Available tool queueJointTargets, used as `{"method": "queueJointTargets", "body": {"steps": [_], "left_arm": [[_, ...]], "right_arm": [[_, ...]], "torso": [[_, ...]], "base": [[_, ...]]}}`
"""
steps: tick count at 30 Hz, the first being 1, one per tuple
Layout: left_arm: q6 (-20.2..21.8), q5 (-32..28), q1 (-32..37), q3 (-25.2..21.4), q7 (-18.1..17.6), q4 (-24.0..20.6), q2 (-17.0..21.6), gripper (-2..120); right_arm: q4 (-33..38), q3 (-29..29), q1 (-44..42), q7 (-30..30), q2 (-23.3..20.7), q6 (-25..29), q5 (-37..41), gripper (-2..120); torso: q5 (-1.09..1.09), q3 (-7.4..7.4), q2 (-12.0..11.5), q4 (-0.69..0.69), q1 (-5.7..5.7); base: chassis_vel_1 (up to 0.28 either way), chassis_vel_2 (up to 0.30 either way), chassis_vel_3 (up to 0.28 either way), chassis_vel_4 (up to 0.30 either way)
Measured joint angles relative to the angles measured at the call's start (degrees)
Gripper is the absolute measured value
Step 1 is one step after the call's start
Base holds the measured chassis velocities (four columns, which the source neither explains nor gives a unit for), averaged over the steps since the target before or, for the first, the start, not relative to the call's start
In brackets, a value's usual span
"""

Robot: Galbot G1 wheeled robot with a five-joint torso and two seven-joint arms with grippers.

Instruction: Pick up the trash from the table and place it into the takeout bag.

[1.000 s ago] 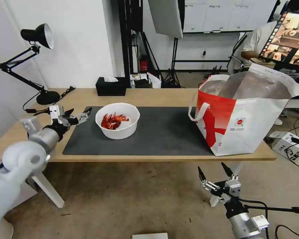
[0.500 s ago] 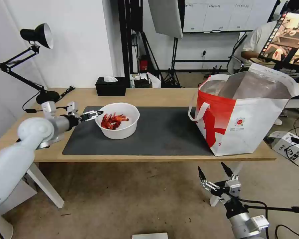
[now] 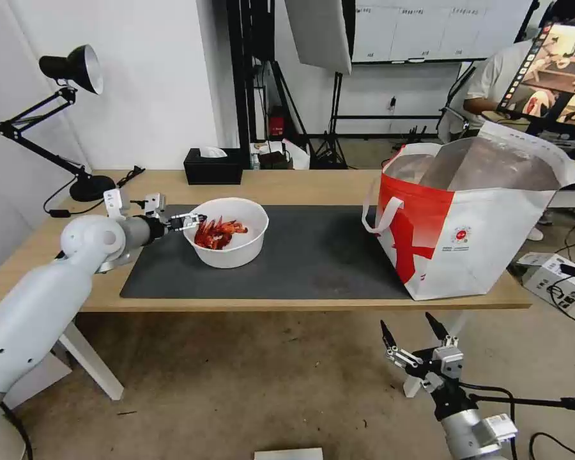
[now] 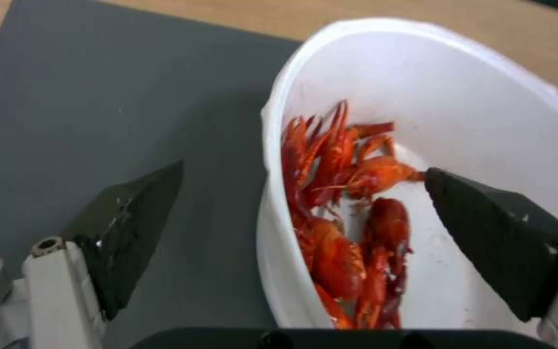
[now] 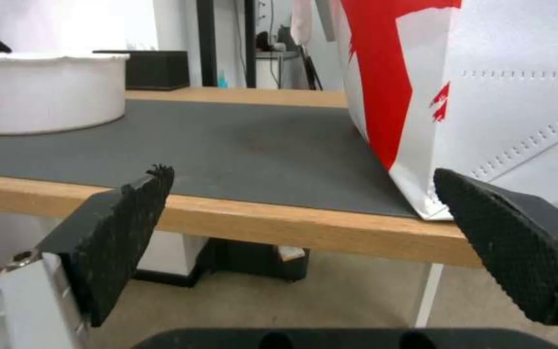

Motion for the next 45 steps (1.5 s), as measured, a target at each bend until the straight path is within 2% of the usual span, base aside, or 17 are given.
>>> {"method": "queueJointTargets", "body": {"steps": [6, 8, 13, 16, 18, 19, 21, 22, 26, 27, 29, 31, 32, 33, 38, 40, 45], "left_arm": [[2.15, -0.2, -3.38, 3.28, -2.29, 2.66, -1.76, 100], [2.32, -0.83, -4.73, 4.4, -4.02, 3.84, -2.47, 100], [2.33, -1.34, -5.71, 5.46, -5.44, 4.89, -2.81, 100], [2.33, -1.52, -6.09, 5.97, -6.15, 5.38, -2.74, 93], [2.31, -1.53, -6.22, 6.31, -6.48, 5.53, -2.4, 82], [2.31, -1.53, -6.22, 6.31, -6.48, 5.53, -2.4, 82], [2.25, -1.47, -6.21, 6.95, -6.51, 5.43, -1.58, 72], [2.25, -1.47, -6.21, 6.95, -6.51, 5.43, -1.58, 72], [2.17, -1.45, -5.79, 7.27, -6.53, 4.77, -1.0, 52], [2.17, -1.45, -5.79, 7.27, -6.53, 4.77, -1.0, 52], [2.15, -1.45, -5.69, 7.27, -6.53, 4.57, -1.03, 42], [2.14, -1.45, -5.66, 7.25, -6.53, 4.51, -1.11, 39], [2.13, -1.46, -5.64, 7.19, -6.53, 4.5, -1.2, 32], [2.13, -1.46, -5.64, 7.19, -6.53, 4.5, -1.2, 32], [2.1, -0.45, -4.94, 6.35, -6.97, 4.13, -1.63, 13], [2.04, -0.33, -4.3, 5.82, -7.43, 3.6, -1.89, 3], [1.9, -0.27, -3.76, 5.19, -7.8, 3.04, -1.95, 0]], "right_arm": [[0.0, 0.0, 0.0, 0.0, 0.0, 0.0, 0.0, 100], [0.0, 0.0, 0.0, 0.0, 0.0, 0.0, 0.0, 100], [0.0, 0.0, 0.0, 0.0, 0.0, 0.0, 0.0, 100], [0.0, 0.0, 0.0, 0.0, 0.0, 0.0, 0.0, 100], [0.0, 0.0, 0.0, 0.0, 0.0, 0.0, 0.0, 100], [0.0, 0.0, 0.0, 0.0, 0.0, 0.0, 0.0, 100], [0.0, 0.0, 0.0, 0.0, 0.0, 0.0, 0.0, 100], [0.0, 0.0, 0.0, 0.0, 0.0, 0.0, 0.0, 100], [0.0, 0.0, 0.0, 0.0, 0.0, 0.0, 0.0, 100], [0.0, 0.0, 0.0, 0.0, 0.0, 0.0, 0.0, 100], [0.0, 0.0, 0.0, 0.0, 0.0, 0.0, 0.0, 100], [0.0, 0.0, 0.0, 0.0, 0.0, 0.0, 0.0, 100], [0.0, 0.0, 0.0, 0.0, 0.0, 0.0, 0.0, 100], [0.0, 0.0, 0.0, 0.0, 0.0, 0.0, 0.0, 100], [0.0, 0.0, 0.0, 0.0, 0.0, 0.0, 0.0, 100], [0.0, 0.0, 0.0, 0.0, 0.0, 0.0, 0.0, 100], [0.0, 0.0, 0.0, 0.0, 0.0, 0.0, 0.0, 100]], "torso": [[0.0, 0.0, 0.0, 0.0, 0.0], [0.01, 0.0, 0.0, -0.01, 0.0], [0.0, 0.0, 0.0, -0.01, 0.0], [0.0, 0.0, 0.0, 0.0, 0.0], [0.0, -0.01, 0.0, -0.01, 0.0], [0.0, -0.01, 0.0, -0.01, 0.0], [0.01, -0.01, 0.0, 0.0, -0.01], [0.01, -0.01, 0.0, 0.0, -0.01], [0.01, -0.01, 0.0, 0.0, 0.0], [0.01, -0.01, 0.0, 0.0, 0.0], [0.01, -0.01, 0.0, 0.0, 0.0], [0.01, -0.01, 0.0, 0.0, -0.01], [0.01, -0.01, 0.0, 0.0, -0.01], [0.01, -0.01, 0.0, 0.0, -0.01], [0.0, -0.01, 0.0, 0.0, -0.01], [-0.01, -0.01, 0.0, -0.01, 0.0], [-0.01, 0.0, 0.0, -0.02, 0.0]], "base": [[0.0, 0.0, 0.0, 0.0], [0.0, 0.0, 0.0, 0.0], [0.0, 0.0, 0.0, 0.0], [0.0, 0.0, 0.0, 0.0], [0.0, 0.0, 0.0, 0.0], [0.0, 0.0, 0.0, 0.0], [0.0, 0.0, 0.0, 0.0], [0.0, 0.0, 0.0, 0.0], [0.0, 0.0, 0.0, 0.0], [0.0, 0.0, 0.0, 0.0], [0.0, 0.0, 0.0, 0.0], [0.0, 0.0, 0.0, 0.0], [0.0, 0.0, 0.0, 0.0], [0.0, 0.0, 0.0, 0.0], [0.0, 0.0, 0.0, 0.0], [0.0, 0.0, 0.0, 0.0], [0.0, 0.0, 0.0, 0.0]]}}
